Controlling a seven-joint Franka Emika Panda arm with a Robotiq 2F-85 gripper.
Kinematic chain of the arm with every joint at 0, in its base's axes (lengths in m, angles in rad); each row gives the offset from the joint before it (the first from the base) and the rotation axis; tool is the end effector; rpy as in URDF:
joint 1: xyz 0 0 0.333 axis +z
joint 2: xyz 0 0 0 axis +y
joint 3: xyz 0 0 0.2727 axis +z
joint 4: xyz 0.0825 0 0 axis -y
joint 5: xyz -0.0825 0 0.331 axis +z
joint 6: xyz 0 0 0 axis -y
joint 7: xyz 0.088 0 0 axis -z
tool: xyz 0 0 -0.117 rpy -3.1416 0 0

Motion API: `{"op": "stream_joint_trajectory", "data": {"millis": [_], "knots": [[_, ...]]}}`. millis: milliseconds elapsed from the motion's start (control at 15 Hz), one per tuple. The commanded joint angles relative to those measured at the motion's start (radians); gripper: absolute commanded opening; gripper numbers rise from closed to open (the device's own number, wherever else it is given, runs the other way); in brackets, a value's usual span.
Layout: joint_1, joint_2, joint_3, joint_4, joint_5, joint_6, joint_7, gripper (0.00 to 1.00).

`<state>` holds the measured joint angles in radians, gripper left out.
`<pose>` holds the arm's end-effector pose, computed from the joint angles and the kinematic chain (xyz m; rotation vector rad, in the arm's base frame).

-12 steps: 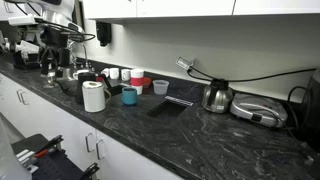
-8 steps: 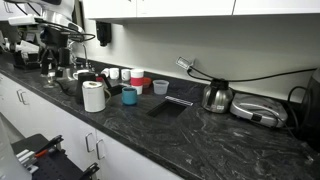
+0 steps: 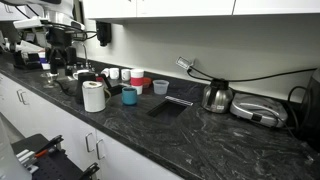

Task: Put the black lid on the black teapot

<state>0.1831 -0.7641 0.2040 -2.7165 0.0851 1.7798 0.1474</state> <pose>0.2553 0.1074 0.4055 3.0237 0.2209 -0.2457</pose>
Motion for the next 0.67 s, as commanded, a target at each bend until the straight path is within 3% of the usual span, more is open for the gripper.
{"op": "stream_joint_trajectory", "data": {"millis": [0, 267, 333, 600], "knots": [[0.018, 0.073, 0.04, 0.029, -0.013, 0.17, -0.008, 1.0], [0.083, 0.178, 0.109, 0.089, 0.018, 0.399, 0.013, 1.0], [0.079, 0.115, 0.092, 0.051, 0.003, 0.349, 0.019, 1.0], [0.094, 0.175, 0.104, 0.081, 0.004, 0.39, 0.028, 1.0]]}}
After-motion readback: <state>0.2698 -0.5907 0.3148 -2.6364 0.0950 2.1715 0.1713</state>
